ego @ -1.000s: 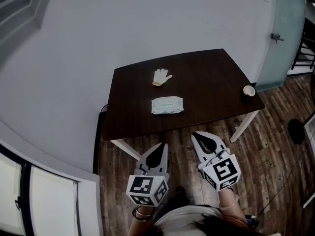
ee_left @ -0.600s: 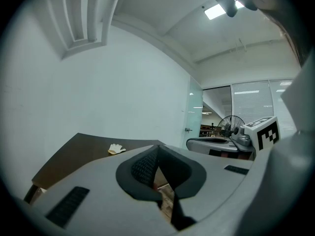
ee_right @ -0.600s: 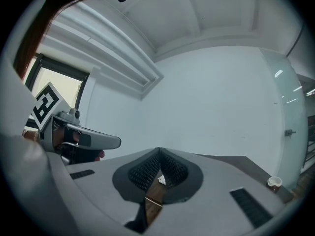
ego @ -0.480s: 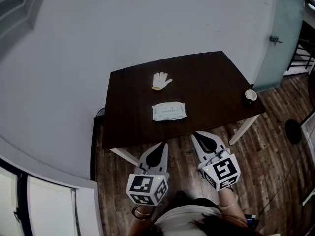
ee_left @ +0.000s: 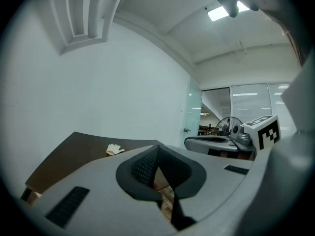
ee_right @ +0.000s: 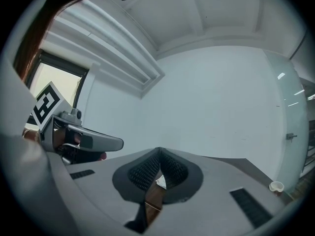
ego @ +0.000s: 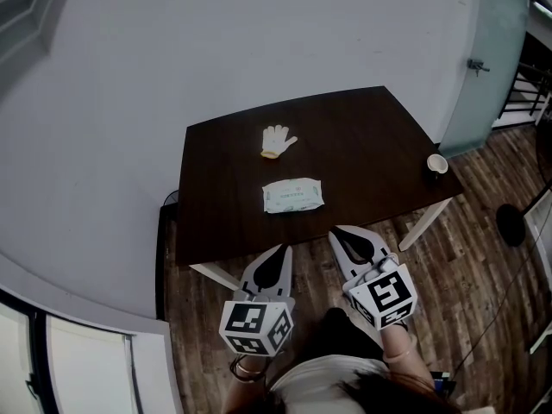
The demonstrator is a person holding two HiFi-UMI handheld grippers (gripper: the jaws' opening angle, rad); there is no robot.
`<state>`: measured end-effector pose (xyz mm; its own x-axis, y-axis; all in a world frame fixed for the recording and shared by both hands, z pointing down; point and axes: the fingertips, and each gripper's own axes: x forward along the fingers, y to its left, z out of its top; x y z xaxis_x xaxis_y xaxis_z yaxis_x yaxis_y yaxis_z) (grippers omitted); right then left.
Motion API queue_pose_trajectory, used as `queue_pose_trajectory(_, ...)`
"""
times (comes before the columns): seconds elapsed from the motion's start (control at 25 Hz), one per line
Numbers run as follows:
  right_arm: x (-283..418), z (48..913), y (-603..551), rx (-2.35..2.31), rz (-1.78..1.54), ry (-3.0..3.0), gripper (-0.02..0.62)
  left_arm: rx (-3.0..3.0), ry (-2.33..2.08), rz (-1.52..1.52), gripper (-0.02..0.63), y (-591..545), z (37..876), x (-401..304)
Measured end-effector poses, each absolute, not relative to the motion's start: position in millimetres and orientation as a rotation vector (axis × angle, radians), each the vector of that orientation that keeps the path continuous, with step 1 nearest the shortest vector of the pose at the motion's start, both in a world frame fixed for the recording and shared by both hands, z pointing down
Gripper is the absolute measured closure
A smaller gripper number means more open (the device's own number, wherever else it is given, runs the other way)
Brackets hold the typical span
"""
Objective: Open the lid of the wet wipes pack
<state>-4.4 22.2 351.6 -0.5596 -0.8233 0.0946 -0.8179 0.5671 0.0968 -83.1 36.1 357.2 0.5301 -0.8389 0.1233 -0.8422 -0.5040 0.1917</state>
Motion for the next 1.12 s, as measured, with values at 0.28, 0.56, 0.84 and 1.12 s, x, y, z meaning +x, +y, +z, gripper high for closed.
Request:
queue_pose_trajectory(0.28, -2, 353, -2, 1.386, -0.075, -2.671, 0.594, 2.551, -1.407, 0.025, 0.588, 15, 360, -73)
queue_pose_trajectory(0.56, 5, 358, -45, 1.373, -0.074, -2.681, 0.594, 2.535, -1.431, 0.022, 0.588, -23, 364, -70)
queue_pose_trajectory(0.84, 6, 367, -87, 1.33, -0.043, -2.687, 0.594, 2.499, -1.457, 0.031, 0.588, -62, 373, -68)
queue_pose_trajectory(1.12, 3, 376, -125, 1.274, -0.033, -2.694, 0.594, 2.468, -1.486, 0.056, 0.588, -99, 387, -69)
